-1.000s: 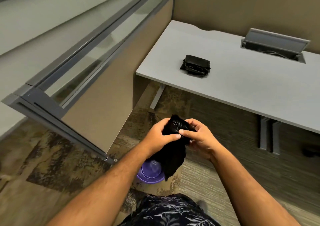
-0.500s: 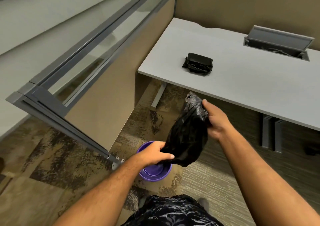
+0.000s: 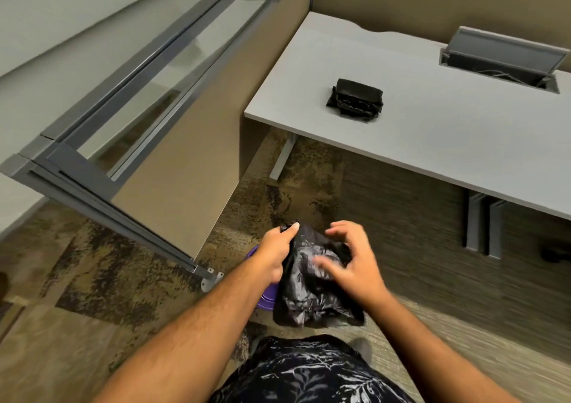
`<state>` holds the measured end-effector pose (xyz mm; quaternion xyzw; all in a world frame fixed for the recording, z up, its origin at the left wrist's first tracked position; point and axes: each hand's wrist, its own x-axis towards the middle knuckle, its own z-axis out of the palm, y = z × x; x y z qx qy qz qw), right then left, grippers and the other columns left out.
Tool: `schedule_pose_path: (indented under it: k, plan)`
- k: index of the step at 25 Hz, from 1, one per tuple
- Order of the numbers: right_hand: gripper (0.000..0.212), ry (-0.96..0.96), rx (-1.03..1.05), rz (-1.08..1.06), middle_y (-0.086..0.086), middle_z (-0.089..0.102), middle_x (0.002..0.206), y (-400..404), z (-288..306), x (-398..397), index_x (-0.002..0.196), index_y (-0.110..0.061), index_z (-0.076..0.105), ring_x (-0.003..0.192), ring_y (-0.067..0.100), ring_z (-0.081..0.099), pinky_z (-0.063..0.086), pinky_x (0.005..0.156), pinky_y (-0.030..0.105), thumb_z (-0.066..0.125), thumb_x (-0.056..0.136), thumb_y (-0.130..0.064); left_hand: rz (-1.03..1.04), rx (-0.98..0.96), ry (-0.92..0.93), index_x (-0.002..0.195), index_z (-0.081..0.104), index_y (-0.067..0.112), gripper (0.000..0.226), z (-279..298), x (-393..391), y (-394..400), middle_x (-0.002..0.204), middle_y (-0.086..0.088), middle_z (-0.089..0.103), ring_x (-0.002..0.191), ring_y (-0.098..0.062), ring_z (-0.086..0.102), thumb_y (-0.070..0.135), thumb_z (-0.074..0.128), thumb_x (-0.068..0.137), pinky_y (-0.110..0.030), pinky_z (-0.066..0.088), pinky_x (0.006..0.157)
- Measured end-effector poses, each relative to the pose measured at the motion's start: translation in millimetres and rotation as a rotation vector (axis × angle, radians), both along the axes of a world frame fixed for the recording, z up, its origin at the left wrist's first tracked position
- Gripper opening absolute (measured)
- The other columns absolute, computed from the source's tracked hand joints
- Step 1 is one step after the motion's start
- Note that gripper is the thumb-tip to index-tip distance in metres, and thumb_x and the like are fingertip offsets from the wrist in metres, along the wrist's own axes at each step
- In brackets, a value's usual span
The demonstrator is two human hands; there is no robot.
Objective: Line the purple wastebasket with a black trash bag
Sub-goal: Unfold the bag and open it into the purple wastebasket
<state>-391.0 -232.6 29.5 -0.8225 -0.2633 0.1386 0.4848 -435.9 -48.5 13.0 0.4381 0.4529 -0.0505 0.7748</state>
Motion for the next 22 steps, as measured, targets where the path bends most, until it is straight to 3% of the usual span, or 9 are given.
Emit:
schedule_pose_path:
  k: [3,5,7,9,11,13,16,18,22]
  plan:
    - [0.119,0.010,-0.176,0.368,-0.008,0.017,0.178,-2,-14,-31,0.163,-0.040,0.037,0.166,0.013,0.018,0.023,0.131,0.031,0.093,0.063,-0.073,0.034,-0.059,0.111,0.127,0.065,-0.007,0.039,3,14,9,0.118,-0.027,0.071,0.095,-0.035,0.069,0.025,0.062,0.104,-0.052,0.057,0.091]
    - [0.108,-0.024,-0.220,0.423,-0.007,0.005,0.182,0,-17,-31,0.166,-0.041,0.031,0.167,0.012,0.012,0.020,0.132,0.029,0.092,0.078,-0.053,0.046,-0.064,0.141,0.126,0.064,-0.006,0.036,6,21,17,0.106,-0.025,0.072,0.081,-0.034,0.068,0.023,0.062,0.105,-0.048,0.057,0.079]
    - [0.080,-0.056,-0.168,0.320,-0.001,0.030,0.176,3,-18,-23,0.155,-0.031,0.054,0.159,0.010,0.036,0.034,0.128,0.028,0.078,0.083,-0.006,0.065,-0.117,0.126,0.124,0.064,-0.002,0.032,9,24,22,0.093,-0.020,0.069,0.075,-0.032,0.066,0.024,0.062,0.105,-0.048,0.056,0.078]
    - [0.060,0.001,-0.087,0.117,0.007,0.069,0.143,11,-19,-12,0.128,-0.015,0.076,0.132,0.018,0.065,0.051,0.115,0.042,0.066,0.077,0.014,0.074,-0.220,0.025,0.124,0.064,0.001,0.036,7,23,26,0.099,-0.019,0.070,0.086,-0.031,0.069,0.031,0.062,0.104,-0.048,0.057,0.085]
    - [0.034,0.326,0.049,-0.182,0.010,0.082,0.103,20,-17,-1,0.106,-0.008,0.080,0.098,0.027,0.073,0.061,0.093,0.053,0.062,0.088,0.015,0.027,-0.292,-0.106,0.128,0.062,0.009,0.044,1,16,29,0.121,-0.017,0.070,0.112,-0.030,0.068,0.043,0.061,0.102,-0.044,0.055,0.098]
    - [0.015,0.524,0.116,-0.410,0.016,0.082,0.089,22,-19,13,0.097,-0.004,0.078,0.087,0.033,0.074,0.061,0.078,0.051,0.063,0.099,0.001,-0.046,-0.258,-0.151,0.125,0.059,0.020,0.040,-6,5,26,0.132,-0.011,0.067,0.125,-0.026,0.063,0.049,0.063,0.099,-0.043,0.055,0.100]
    - [0.013,0.533,0.074,-0.529,0.024,0.082,0.097,16,-23,28,0.094,-0.001,0.079,0.099,0.043,0.079,0.065,0.085,0.061,0.072,0.096,-0.011,-0.128,-0.003,-0.091,0.115,0.068,0.019,0.031,-21,-7,10,0.122,-0.007,0.071,0.113,-0.021,0.069,0.040,0.075,0.093,-0.038,0.061,0.083]
    - [0.004,0.504,0.055,-0.526,0.022,0.083,0.093,17,-22,28,0.089,-0.004,0.080,0.097,0.043,0.079,0.064,0.085,0.064,0.078,0.089,-0.007,-0.195,0.035,-0.108,0.111,0.070,0.018,0.030,-24,-8,-4,0.111,-0.005,0.073,0.101,-0.018,0.072,0.035,0.081,0.089,-0.035,0.063,0.077]
    - [0.021,0.446,0.008,-0.387,0.011,0.084,0.088,20,-16,20,0.090,-0.017,0.080,0.092,0.035,0.081,0.066,0.079,0.053,0.081,0.079,-0.001,-0.311,0.152,-0.133,0.092,0.072,0.028,0.025,-16,1,-23,0.081,0.011,0.078,0.077,-0.006,0.075,0.045,0.084,0.078,-0.026,0.060,0.064]
